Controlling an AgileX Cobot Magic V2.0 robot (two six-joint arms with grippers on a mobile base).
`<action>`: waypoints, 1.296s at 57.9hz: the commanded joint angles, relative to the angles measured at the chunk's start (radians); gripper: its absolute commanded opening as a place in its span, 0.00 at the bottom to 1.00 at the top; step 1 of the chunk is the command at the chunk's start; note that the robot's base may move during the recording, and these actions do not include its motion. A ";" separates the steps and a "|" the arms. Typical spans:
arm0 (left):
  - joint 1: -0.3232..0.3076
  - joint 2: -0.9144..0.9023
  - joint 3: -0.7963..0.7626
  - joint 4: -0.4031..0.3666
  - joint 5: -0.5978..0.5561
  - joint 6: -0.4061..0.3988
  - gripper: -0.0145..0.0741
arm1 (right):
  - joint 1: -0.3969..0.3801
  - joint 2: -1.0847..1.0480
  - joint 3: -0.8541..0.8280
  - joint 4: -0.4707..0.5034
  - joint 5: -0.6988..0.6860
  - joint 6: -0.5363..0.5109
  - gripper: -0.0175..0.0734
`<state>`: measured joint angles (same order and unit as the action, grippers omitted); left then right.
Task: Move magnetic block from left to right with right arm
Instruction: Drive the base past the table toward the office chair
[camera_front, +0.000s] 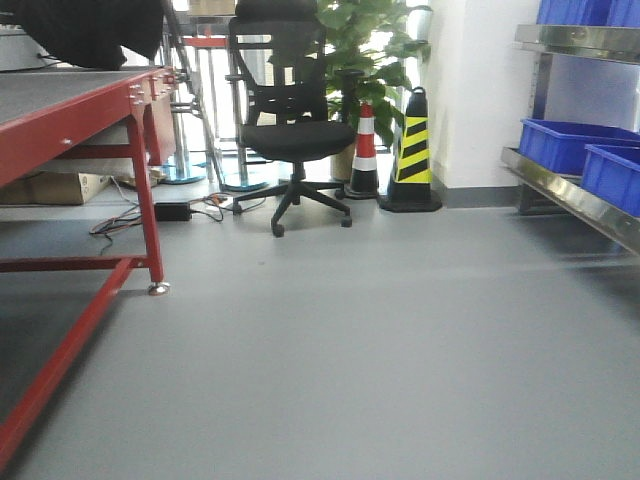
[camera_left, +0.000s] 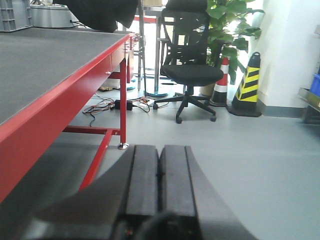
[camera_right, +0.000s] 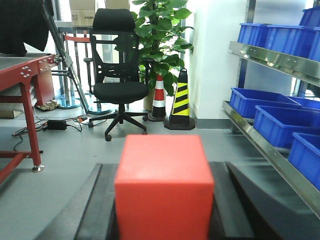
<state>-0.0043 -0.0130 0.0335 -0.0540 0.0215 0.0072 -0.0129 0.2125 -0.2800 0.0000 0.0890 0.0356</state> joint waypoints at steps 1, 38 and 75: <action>-0.005 -0.011 0.007 -0.003 -0.078 -0.007 0.02 | -0.005 0.008 -0.030 -0.007 -0.089 -0.011 0.55; -0.005 -0.011 0.007 -0.003 -0.078 -0.007 0.02 | -0.005 0.008 -0.030 -0.007 -0.089 -0.011 0.55; -0.005 -0.009 0.007 -0.003 -0.078 -0.007 0.02 | -0.005 0.008 -0.030 -0.007 -0.089 -0.011 0.55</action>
<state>-0.0043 -0.0130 0.0335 -0.0540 0.0215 0.0072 -0.0129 0.2125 -0.2800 0.0000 0.0890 0.0356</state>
